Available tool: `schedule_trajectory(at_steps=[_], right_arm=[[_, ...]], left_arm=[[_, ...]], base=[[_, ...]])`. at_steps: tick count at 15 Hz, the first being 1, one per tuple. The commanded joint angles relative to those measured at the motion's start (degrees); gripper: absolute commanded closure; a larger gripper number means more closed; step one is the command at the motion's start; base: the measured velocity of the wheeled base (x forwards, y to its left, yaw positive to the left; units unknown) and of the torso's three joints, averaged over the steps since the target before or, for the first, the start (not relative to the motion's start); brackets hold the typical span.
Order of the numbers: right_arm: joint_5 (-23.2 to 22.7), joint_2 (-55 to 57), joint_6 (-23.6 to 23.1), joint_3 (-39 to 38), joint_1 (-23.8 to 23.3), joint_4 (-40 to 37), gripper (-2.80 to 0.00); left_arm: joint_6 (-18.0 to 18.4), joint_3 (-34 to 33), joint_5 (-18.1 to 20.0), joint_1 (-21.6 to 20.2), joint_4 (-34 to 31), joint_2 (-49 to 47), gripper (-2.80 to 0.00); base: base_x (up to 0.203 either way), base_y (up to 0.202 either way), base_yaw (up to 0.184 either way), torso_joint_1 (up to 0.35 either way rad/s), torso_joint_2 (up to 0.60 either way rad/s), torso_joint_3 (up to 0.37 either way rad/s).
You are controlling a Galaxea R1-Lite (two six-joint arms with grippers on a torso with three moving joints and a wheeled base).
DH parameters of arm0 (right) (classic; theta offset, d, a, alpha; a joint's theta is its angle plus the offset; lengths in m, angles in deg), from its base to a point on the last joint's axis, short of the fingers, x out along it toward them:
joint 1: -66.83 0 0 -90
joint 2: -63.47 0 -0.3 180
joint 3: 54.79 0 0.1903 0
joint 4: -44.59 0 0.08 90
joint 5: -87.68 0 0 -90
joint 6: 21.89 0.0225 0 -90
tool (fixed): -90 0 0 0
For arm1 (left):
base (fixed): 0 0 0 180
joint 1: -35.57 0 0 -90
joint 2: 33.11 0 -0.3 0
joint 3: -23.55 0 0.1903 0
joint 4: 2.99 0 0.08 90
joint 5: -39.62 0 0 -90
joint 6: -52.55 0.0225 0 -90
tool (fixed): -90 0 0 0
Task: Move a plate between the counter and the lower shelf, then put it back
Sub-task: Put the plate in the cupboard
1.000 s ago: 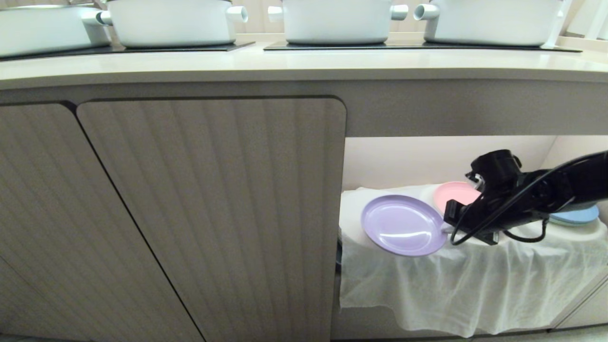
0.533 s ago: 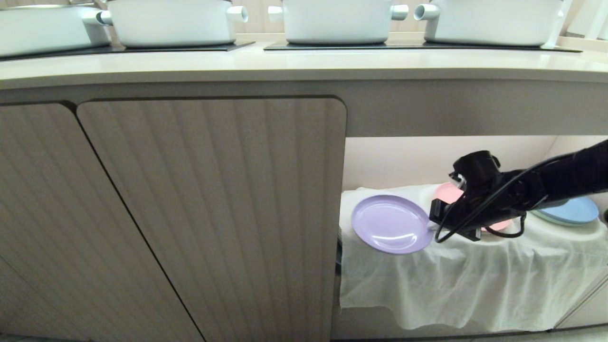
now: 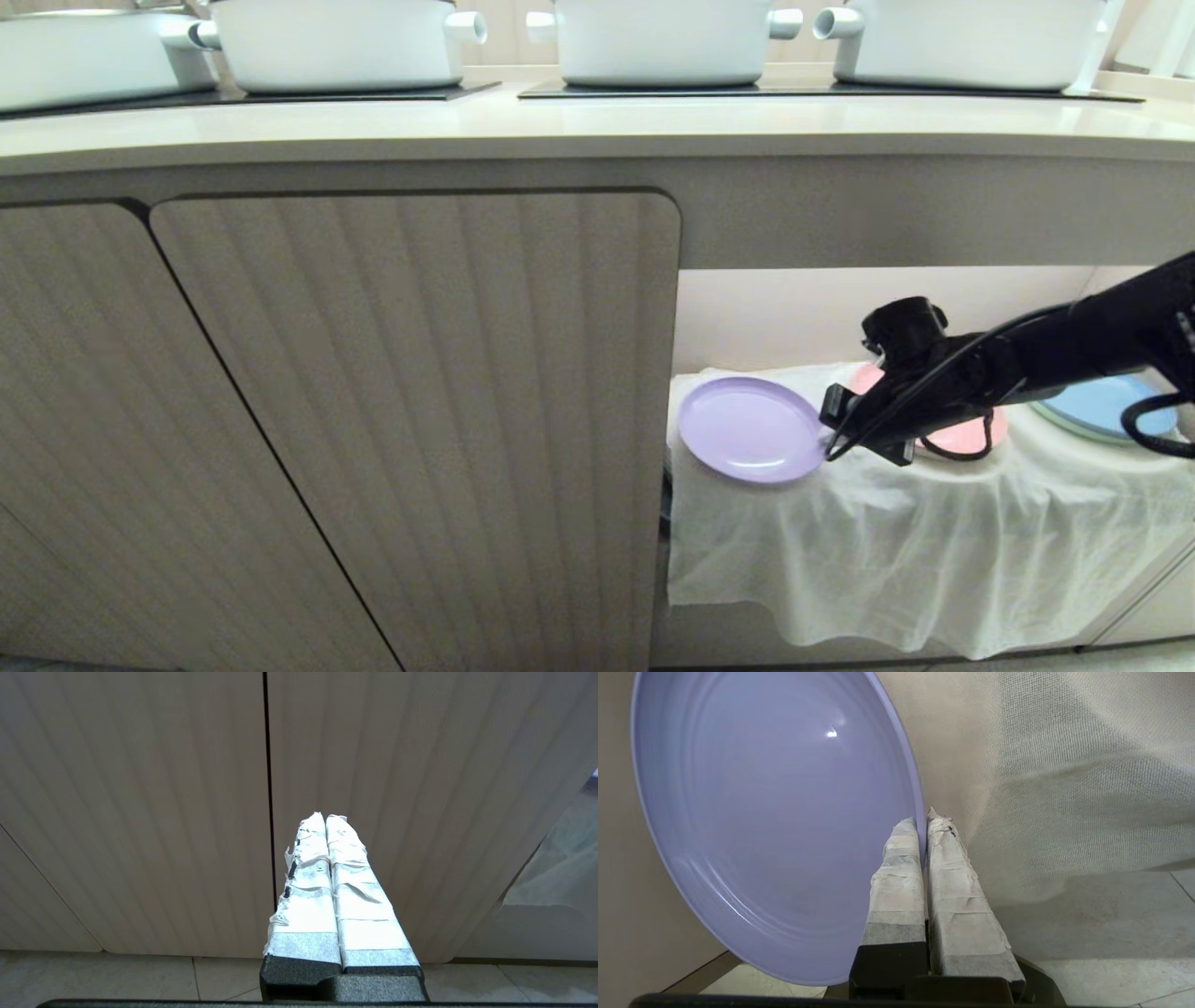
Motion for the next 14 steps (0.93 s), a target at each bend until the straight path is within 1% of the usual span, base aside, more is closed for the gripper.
schedule_trajectory(at_steps=[1,6,9,14], right_arm=[[-0.1,1.48,0.2,0.34,0.13,0.05,0.0],[-0.01,1.89,0.46,0.77,0.06,0.12,0.0],[-0.01,2.96,1.48,3.4,-0.03,-0.23,0.0],[-0.01,4.02,1.6,3.6,-0.03,-0.12,0.0]], left_arm=[[-0.03,0.0,-0.02,0.02,0.01,-0.04,0.0],[-0.03,0.0,-0.02,0.02,0.01,-0.04,0.0],[-0.03,0.0,-0.02,0.02,0.01,-0.04,0.0],[-0.03,0.0,-0.02,0.01,0.01,-0.04,0.0]], base=[[0.0,0.0,0.0,0.0,0.0,0.0],[0.0,0.0,0.0,0.0,0.0,0.0],[0.0,0.0,0.0,0.0,0.0,0.0],[0.0,0.0,0.0,0.0,0.0,0.0]])
